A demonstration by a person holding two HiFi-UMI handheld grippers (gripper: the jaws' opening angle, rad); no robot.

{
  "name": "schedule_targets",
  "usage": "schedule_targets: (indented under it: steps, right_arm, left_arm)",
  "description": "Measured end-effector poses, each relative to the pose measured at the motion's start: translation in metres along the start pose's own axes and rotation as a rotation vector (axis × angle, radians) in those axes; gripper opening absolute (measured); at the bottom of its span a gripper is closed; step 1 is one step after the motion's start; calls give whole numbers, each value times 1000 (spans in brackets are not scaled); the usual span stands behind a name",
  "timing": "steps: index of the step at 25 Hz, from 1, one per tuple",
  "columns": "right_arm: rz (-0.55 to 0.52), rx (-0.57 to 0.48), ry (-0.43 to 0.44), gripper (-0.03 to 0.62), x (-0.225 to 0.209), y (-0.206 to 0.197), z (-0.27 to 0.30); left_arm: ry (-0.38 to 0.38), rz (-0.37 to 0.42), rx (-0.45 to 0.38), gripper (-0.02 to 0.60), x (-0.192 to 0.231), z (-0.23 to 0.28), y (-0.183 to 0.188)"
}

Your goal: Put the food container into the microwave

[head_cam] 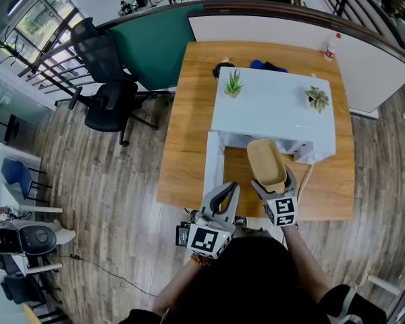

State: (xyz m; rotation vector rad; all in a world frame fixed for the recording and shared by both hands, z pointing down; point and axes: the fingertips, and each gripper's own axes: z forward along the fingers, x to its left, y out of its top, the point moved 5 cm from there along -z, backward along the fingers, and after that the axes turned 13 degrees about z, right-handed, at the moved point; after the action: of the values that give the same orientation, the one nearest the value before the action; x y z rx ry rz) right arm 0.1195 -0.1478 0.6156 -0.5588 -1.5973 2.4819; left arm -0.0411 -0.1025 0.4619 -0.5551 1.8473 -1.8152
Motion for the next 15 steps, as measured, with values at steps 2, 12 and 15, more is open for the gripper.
schedule_targets:
  steps: [2,12,15]
  right_arm:
    - [-5,0,0,528,-1,0,7]
    - [-39,11,-24,526,-20,2,39]
    - [-53,14,-26,526,-23,3,48]
  left_arm:
    - [4,3,0,35,2,-1,1]
    - [18,7,26,35,8,-4,1]
    - [17,7,25,35,8,-5,0]
